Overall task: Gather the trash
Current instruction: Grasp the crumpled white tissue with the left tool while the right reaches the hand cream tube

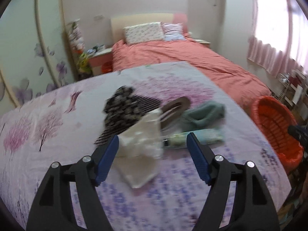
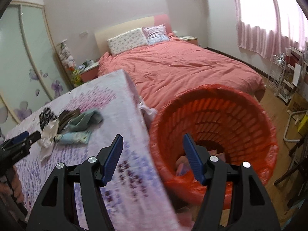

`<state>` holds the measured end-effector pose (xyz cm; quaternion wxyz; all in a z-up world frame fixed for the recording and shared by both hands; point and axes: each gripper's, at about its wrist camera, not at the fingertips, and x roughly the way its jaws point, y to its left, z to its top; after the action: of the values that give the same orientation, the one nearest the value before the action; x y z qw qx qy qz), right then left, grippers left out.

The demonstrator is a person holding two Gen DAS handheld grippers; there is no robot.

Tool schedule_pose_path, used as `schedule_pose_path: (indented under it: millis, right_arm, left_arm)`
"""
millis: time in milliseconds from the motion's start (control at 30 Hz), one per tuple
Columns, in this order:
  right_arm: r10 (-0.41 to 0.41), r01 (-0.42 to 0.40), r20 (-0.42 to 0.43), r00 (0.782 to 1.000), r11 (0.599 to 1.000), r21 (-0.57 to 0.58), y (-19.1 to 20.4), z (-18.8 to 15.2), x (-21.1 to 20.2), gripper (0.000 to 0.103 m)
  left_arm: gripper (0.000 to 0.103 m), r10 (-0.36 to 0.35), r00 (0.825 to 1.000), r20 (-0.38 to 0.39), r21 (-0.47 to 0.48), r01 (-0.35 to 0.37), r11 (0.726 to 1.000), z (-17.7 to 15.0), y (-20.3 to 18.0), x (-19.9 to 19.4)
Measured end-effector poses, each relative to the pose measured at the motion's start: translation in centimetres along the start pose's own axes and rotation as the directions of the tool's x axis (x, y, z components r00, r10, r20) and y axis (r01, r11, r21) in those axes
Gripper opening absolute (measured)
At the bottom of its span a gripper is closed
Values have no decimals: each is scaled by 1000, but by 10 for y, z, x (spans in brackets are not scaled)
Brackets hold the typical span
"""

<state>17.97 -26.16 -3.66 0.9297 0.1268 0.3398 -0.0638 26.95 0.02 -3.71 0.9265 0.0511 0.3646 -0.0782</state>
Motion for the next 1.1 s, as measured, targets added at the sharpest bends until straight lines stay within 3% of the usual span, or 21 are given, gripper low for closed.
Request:
schedule_pose_path:
  millis: [367,433,500,533,800,1100]
  right_arm:
    - [31,-36,-64,997,997,-73,36,-15,9,65]
    - [35,-40,-70,997,996,-81,42,-15,11,65]
    - [39,-45,-74,996,995,-86,46,-16,13,65]
    - [44,-51,-78,996,995,-89,50,-16,14,65]
    - [85,-99,-117,989,988,-119,83,-21,28,65]
    - [189,-213,-145,971,961,-174,148,-23,48,64]
  left_arm:
    - [71,50,995,-88,-12,-51,999,1,15,50]
    - [64,66,993,-101,-8,-67,998,0,18,56]
    - [48,41,992,-118,-19,-44,999,-2,20,58]
    - [48,29,992,-121,-27,-33,999,-3,22,58]
    - [43,32,997,-65,-38,-34,999,-14,37,33]
    - [43,106,994,-22,-103,-108,989,-39,102,-11]
